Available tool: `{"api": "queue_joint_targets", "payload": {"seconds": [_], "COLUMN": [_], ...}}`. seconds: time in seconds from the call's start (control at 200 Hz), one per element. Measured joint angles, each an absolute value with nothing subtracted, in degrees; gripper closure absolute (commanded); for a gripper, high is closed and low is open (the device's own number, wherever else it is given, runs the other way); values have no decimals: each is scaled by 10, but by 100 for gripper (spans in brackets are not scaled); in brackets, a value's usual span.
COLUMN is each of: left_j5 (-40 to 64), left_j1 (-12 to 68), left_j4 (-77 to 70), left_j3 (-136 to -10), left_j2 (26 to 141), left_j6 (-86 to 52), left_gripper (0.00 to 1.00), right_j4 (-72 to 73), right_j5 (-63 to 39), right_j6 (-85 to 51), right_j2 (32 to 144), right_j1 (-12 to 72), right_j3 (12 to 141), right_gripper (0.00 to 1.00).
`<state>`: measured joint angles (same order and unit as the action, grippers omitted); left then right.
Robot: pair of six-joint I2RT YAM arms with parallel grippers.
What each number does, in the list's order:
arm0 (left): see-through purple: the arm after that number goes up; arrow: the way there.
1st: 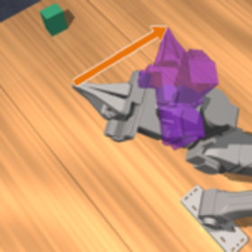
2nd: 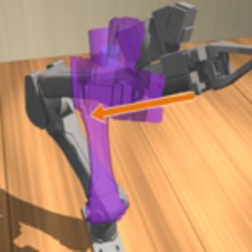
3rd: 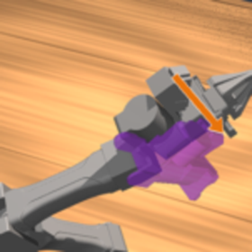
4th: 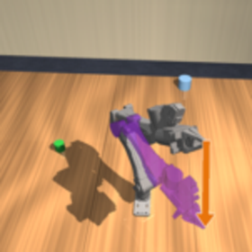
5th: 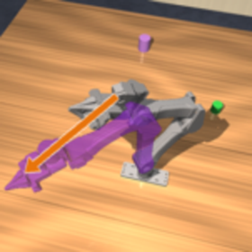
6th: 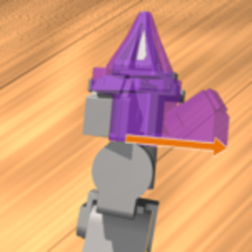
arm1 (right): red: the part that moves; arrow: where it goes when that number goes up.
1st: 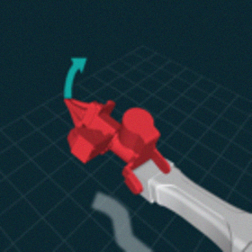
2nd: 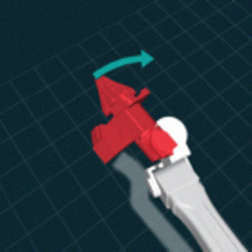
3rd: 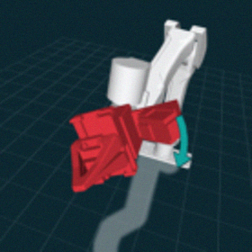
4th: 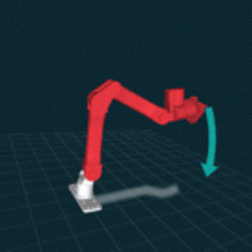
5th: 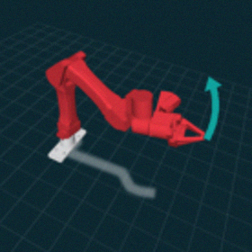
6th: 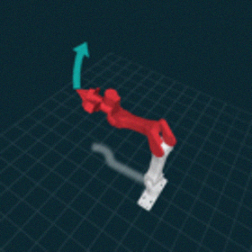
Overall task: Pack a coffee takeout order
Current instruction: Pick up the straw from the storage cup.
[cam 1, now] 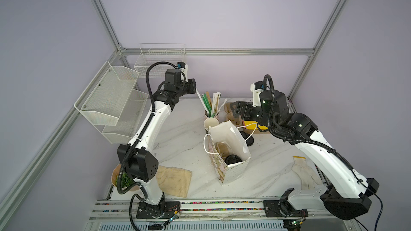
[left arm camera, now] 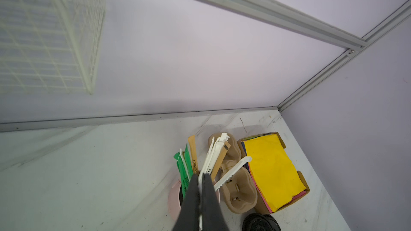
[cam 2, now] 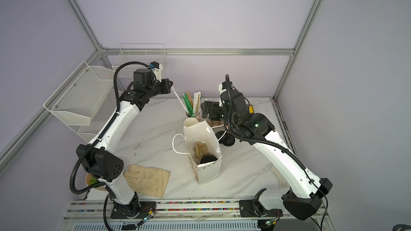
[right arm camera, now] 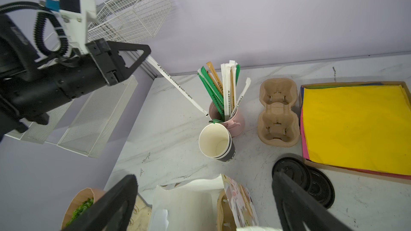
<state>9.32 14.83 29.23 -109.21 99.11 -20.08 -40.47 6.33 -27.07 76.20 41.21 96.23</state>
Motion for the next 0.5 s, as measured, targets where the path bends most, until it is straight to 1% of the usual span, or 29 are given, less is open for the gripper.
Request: {"api": "queue_joint_targets", "payload": {"seconds": [0.28, 0.5], "left_j5": [64, 28], "left_j1": [202, 288], "left_j4": [297, 310], "left_j3": [-1092, -1084], "left_j2": [877, 781], "left_j6": [-156, -107], "left_gripper": [100, 100], "right_j4": [-436, -476], "right_j5": [23, -14], "right_j6": [-285, -294], "right_j2": [778, 825], "right_j1": [383, 345], "right_j3": [1009, 1065], "right_gripper": [2, 3]}}
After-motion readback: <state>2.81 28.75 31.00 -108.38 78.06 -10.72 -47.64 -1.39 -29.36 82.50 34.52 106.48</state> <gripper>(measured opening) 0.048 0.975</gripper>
